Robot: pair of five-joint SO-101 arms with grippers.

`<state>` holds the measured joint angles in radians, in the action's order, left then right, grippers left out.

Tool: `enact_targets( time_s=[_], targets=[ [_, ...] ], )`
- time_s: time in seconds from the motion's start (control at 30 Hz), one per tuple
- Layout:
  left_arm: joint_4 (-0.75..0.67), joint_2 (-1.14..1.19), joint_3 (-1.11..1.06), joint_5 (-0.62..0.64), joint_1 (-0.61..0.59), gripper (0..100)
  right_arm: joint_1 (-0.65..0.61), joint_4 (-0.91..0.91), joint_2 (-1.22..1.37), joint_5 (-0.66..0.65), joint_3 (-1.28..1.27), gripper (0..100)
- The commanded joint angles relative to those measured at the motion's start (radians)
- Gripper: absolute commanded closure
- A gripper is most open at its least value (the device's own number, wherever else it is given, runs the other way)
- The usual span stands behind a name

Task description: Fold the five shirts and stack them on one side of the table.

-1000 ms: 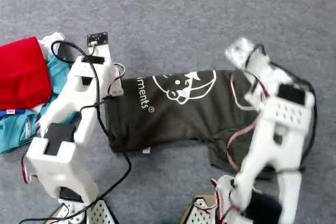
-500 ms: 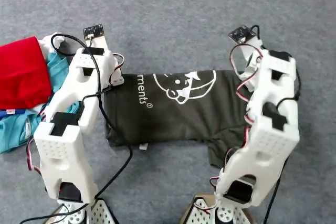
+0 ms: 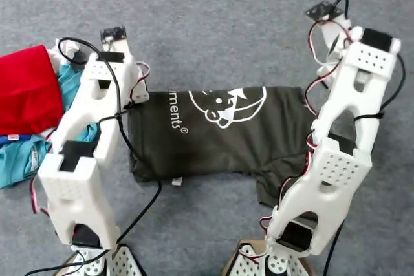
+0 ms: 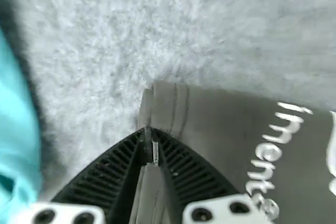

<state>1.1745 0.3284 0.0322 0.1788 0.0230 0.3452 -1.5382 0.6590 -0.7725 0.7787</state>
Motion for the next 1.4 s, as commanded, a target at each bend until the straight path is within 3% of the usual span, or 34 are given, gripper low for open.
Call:
enact_targets(
  time_s=[0.0, 0.13, 0.3, 0.47, 0.67, 0.8, 0.93, 1.07, 1.23, 1.37],
  targets=[
    [0.058, -0.166, -0.008, -0.011, 0.002, 98, 0.016, -0.101, -0.015, 0.009, 0.186, 99.6],
    [0.035, -0.297, -0.173, -0.055, 0.032, 98, 0.03, -0.224, -0.013, 0.008, 0.337, 99.6],
    [-0.132, -0.39, -0.473, -0.078, 0.069, 98, 0.064, -0.25, -0.015, 0.009, 0.369, 99.6],
    [-0.164, -0.38, -0.621, -0.078, 0.064, 98, 0.113, -0.25, -0.054, 0.003, 0.222, 99.6],
    [-0.164, -0.383, -0.657, -0.08, 0.071, 98, 0.074, -0.224, -0.18, -0.028, -0.09, 99.6],
    [-0.167, -0.377, -0.672, -0.08, 0.101, 98, 0.047, -0.087, -0.223, -0.002, -0.328, 99.6],
    [-0.262, -0.378, -0.747, -0.074, 0.137, 98, 0.045, 0.126, -0.222, 0.008, -0.564, 99.6],
    [-0.262, -0.378, -0.744, -0.074, 0.12, 98, 0.062, 0.356, -0.22, 0.005, -0.751, 99.6],
    [-0.262, -0.378, -0.741, -0.08, 0.04, 98, 0.107, 0.42, -0.202, 0.005, -0.769, 99.6],
    [-0.253, -0.386, -0.741, -0.13, 0.014, 98, 0.122, 0.342, -0.203, -0.015, -0.711, 99.6]
  ],
)
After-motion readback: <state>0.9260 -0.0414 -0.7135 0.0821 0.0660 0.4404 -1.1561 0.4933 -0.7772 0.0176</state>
